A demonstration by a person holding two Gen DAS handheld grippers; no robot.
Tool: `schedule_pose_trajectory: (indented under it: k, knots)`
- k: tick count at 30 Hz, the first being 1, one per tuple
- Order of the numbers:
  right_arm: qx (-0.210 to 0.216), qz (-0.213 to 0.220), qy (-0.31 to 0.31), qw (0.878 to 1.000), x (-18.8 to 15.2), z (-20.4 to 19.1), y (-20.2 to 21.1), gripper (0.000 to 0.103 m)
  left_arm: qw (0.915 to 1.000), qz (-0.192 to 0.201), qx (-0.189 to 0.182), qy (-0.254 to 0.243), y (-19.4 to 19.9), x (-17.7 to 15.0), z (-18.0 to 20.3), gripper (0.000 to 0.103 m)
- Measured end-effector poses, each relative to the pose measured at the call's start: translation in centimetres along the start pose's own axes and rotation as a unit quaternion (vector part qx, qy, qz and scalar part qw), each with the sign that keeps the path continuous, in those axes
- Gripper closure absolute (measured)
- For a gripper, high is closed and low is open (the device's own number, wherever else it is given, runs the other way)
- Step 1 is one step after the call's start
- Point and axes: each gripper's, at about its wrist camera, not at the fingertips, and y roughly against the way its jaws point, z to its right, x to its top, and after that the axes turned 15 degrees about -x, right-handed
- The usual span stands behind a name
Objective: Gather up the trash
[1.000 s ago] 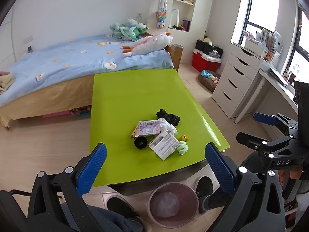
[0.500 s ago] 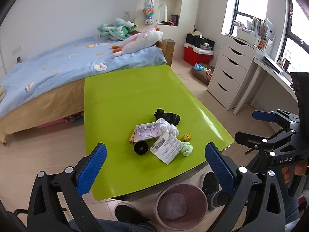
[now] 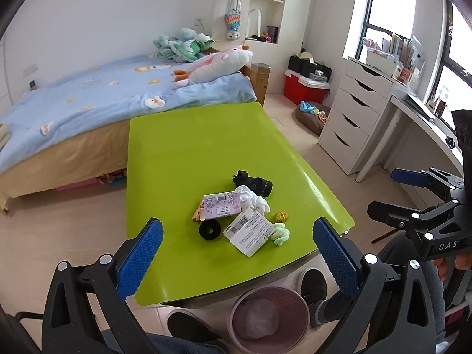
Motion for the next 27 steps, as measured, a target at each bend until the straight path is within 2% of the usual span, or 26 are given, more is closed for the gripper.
schedule_pose_trajectory:
  k: [5, 13, 21, 27]
  knots:
    - [0.011, 0.014, 0.007, 1.0, -0.3, 1.2, -0.5, 0.003, 0.9997, 0.0, 0.024, 0.005, -0.4, -0.2, 1.1, 0.005]
    - [0.04, 0.001, 0.006, 0.999, -1.5, 2.8, -2.2, 0.003, 0.9986, -0.013, 0.05, 0.001, -0.6, -0.5, 2.8, 0.005]
    - [0.04, 0.007, -0.013, 0.999, -1.7, 2.9, -1.7, 0.003, 0.9984, -0.024, 0.051, -0.004, -0.4, -0.6, 2.5, 0.005]
    - [0.027, 0.01, -0.016, 0.999, -1.5, 1.6, -1.0, 0.003, 0.9987, -0.028, 0.039, -0.014, -0.2, -0.6, 1.7, 0.005]
